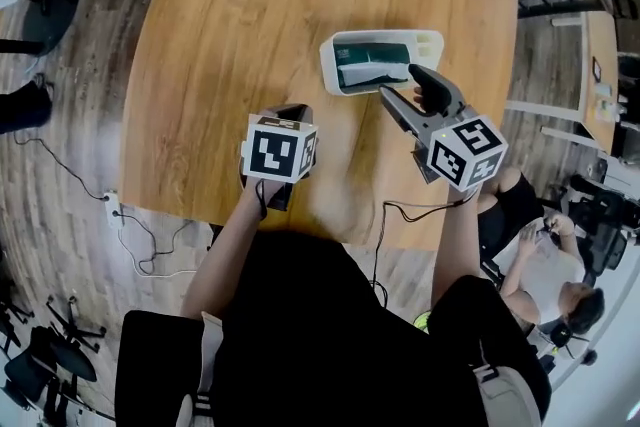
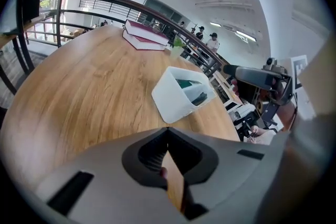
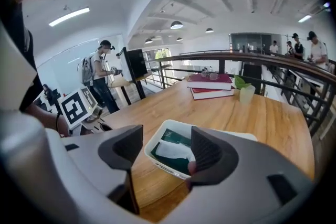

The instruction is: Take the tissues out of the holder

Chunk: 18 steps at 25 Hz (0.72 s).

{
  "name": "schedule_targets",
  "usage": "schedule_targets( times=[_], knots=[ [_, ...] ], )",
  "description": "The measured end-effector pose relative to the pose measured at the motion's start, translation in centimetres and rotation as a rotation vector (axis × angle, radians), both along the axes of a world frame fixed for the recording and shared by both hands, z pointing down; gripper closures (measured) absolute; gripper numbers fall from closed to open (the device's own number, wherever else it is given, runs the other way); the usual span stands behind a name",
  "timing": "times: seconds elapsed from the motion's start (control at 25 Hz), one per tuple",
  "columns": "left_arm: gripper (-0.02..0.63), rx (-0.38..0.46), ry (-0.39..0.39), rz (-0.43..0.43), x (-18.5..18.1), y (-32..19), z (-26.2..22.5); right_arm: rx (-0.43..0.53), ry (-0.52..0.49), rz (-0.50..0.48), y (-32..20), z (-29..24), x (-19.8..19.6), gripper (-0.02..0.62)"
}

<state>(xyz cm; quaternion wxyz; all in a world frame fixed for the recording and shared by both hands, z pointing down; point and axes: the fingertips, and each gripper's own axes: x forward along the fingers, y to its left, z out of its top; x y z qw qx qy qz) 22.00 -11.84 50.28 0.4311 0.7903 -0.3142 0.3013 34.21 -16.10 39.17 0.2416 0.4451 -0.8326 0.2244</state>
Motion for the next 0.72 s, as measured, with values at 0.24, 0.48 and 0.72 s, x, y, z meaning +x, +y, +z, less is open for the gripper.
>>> schedule_targets(
  times=[0.24, 0.48, 0.72],
  knots=[
    [0.595, -0.034, 0.009, -0.040, 0.0, -0.1, 1.3, -0.104, 0.080, -0.260, -1.4, 1.9, -1.6, 0.278],
    [0.595, -0.068, 0.014, -0.066, -0.5, 0.3, 2.4, -0.166, 0.260, -0.436, -3.3, 4.2, -1.6, 0.264],
    [0.595, -0.084, 0.014, -0.102, -1.4, 0.1, 3.1, -0.283, 0.335, -0.571, -3.5, 6.5, -2.0, 0.256]
  ],
)
